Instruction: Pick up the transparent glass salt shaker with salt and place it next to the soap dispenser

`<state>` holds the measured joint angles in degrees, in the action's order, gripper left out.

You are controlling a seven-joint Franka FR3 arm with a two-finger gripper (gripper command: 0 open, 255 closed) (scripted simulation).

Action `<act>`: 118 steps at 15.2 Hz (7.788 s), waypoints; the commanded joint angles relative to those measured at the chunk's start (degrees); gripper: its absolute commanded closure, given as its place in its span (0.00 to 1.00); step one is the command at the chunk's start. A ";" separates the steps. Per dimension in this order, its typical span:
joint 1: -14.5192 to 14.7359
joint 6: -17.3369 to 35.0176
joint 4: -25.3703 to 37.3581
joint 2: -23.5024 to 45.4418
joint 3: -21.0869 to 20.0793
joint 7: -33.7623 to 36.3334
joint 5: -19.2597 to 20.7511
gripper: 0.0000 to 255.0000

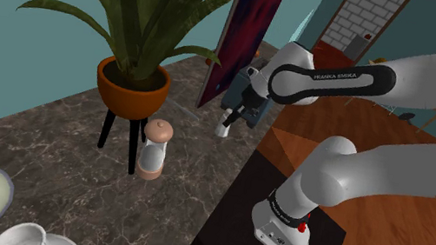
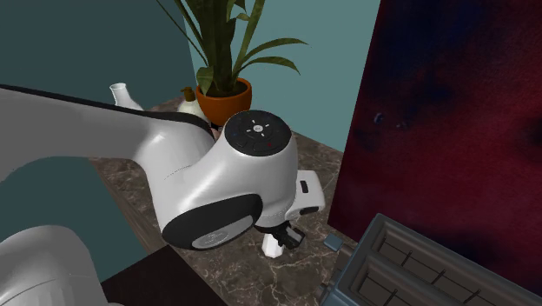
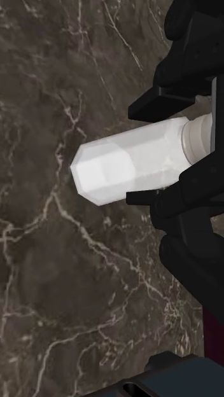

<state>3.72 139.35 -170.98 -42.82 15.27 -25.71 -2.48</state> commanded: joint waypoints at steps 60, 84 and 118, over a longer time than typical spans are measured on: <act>8.14 -24.61 38.56 9.87 -28.59 30.34 -10.58 1.00; 13.12 -22.37 76.46 51.51 -49.91 63.52 10.72 1.00; 14.71 1.23 59.00 59.21 -47.20 69.79 18.91 1.00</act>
<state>18.26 139.91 -111.58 16.09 -32.07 43.68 16.01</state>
